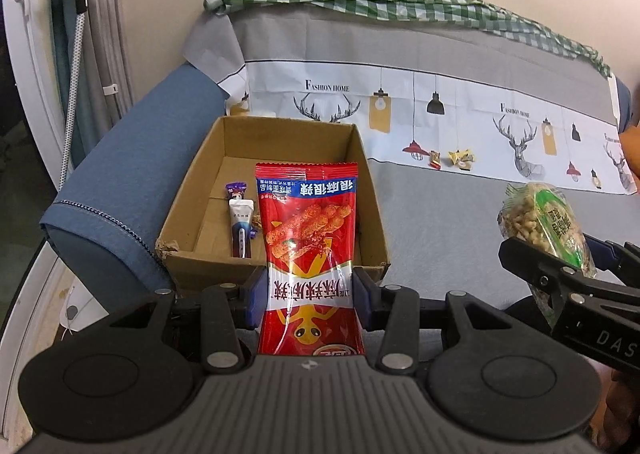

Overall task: Organize snacks
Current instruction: 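Carry the spicy-strip bag and rice-cracker cake over the box with both tools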

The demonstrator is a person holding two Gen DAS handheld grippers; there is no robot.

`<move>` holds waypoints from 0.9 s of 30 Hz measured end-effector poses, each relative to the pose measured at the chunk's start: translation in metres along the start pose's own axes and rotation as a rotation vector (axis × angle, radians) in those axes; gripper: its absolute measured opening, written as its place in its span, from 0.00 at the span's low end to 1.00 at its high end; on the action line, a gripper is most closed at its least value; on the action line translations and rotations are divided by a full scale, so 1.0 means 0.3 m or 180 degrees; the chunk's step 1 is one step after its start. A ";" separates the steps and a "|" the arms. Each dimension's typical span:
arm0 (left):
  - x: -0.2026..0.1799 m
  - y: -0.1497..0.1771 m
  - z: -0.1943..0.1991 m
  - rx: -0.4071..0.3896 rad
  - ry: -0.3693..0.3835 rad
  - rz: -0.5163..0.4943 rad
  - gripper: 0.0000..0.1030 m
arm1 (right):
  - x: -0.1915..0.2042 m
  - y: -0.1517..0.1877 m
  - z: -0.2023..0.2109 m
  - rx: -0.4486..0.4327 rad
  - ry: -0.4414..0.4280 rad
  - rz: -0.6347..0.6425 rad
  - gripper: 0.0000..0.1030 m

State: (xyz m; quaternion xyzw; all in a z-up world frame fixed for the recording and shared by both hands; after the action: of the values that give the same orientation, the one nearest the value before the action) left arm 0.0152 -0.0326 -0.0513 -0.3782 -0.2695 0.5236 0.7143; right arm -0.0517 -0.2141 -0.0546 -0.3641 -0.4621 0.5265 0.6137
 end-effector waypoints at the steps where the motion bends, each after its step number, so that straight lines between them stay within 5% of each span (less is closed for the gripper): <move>1: 0.002 0.000 0.006 -0.0013 0.0000 0.0004 0.47 | 0.001 -0.003 -0.001 -0.0008 -0.0002 0.0008 0.78; 27: -0.014 -0.018 -0.014 -0.0063 0.0005 0.0013 0.47 | 0.025 -0.001 -0.005 -0.0037 -0.0093 0.0208 0.78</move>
State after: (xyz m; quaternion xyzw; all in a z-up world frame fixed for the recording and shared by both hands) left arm 0.0201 -0.0387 -0.0491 -0.3863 -0.2733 0.5220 0.7096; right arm -0.0500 -0.2067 -0.0536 -0.3748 -0.4619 0.5489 0.5873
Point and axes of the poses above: each gripper's, at about its wrist camera, not at the fingertips, and z roughly against the way its jaws point, x to its left, y to its underside, the point moved 6 cm from there along -z, roughly the way its jaws point, and after that the axes turned 8 degrees about -x, right-handed, at the moved point
